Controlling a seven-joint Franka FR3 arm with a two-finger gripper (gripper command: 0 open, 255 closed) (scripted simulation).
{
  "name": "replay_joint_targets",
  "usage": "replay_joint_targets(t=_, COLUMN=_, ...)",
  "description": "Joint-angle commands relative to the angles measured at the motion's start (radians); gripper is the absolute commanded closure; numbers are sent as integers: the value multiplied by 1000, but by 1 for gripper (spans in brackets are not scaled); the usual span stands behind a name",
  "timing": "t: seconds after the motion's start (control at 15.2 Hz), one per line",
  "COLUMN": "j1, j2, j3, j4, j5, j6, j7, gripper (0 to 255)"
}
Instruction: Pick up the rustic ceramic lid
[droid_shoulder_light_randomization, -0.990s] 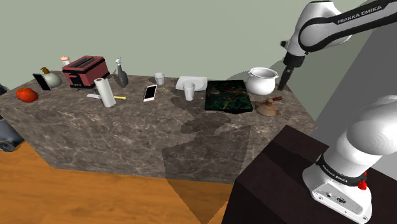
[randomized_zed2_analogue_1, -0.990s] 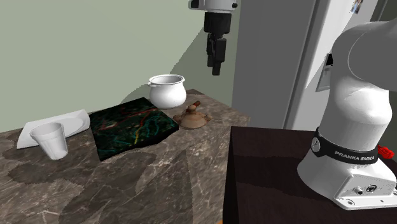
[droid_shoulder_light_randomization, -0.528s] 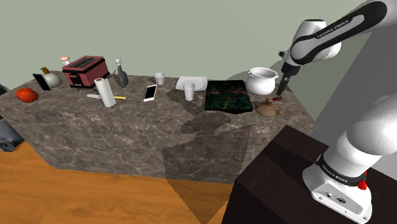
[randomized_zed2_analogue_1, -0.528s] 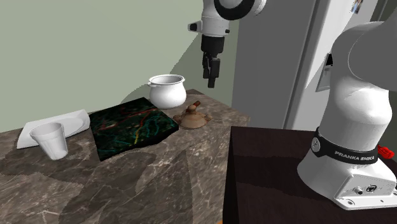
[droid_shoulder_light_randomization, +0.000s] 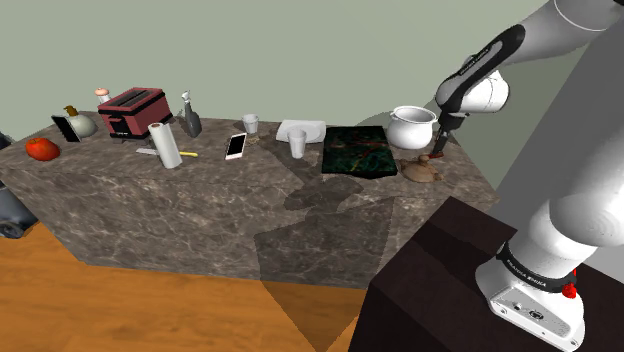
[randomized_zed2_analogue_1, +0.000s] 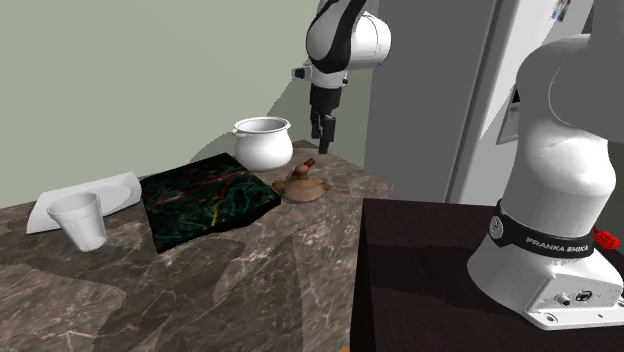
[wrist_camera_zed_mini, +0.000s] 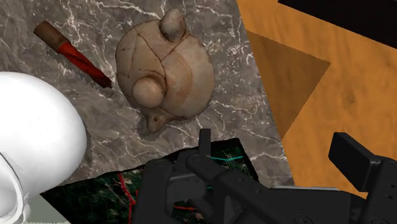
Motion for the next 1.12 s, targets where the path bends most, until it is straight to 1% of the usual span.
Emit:
replay_joint_targets(t=0.0, j1=-12, j2=109, j3=3, j4=64, j5=168, j6=28, j7=-165, gripper=0)
replay_joint_targets(t=0.13, j1=-71, j2=204, j3=57, j4=126, j5=305, j6=46, j7=-297, gripper=0)
replay_joint_targets(t=0.2, j1=-108, j2=248, j3=90, j4=159, j5=359, j6=52, j7=-352, gripper=0)
replay_joint_targets(t=0.33, j1=-179, j2=330, j3=149, j4=228, j5=445, j6=61, j7=-444, gripper=0)
replay_joint_targets(t=0.46, j1=-246, j2=408, j3=203, j4=301, j5=506, j6=67, j7=-516, gripper=0)
replay_joint_targets(t=0.73, j1=-359, j2=556, j3=286, j4=457, j5=577, j6=69, j7=-617, gripper=0)
replay_joint_targets(t=0.79, j1=-373, j2=577, j3=295, j4=481, j5=583, j6=69, j7=-628, gripper=0)
replay_joint_targets(t=1.06, j1=-401, j2=623, j3=331, j4=499, j5=615, j6=100, j7=-656, gripper=0)
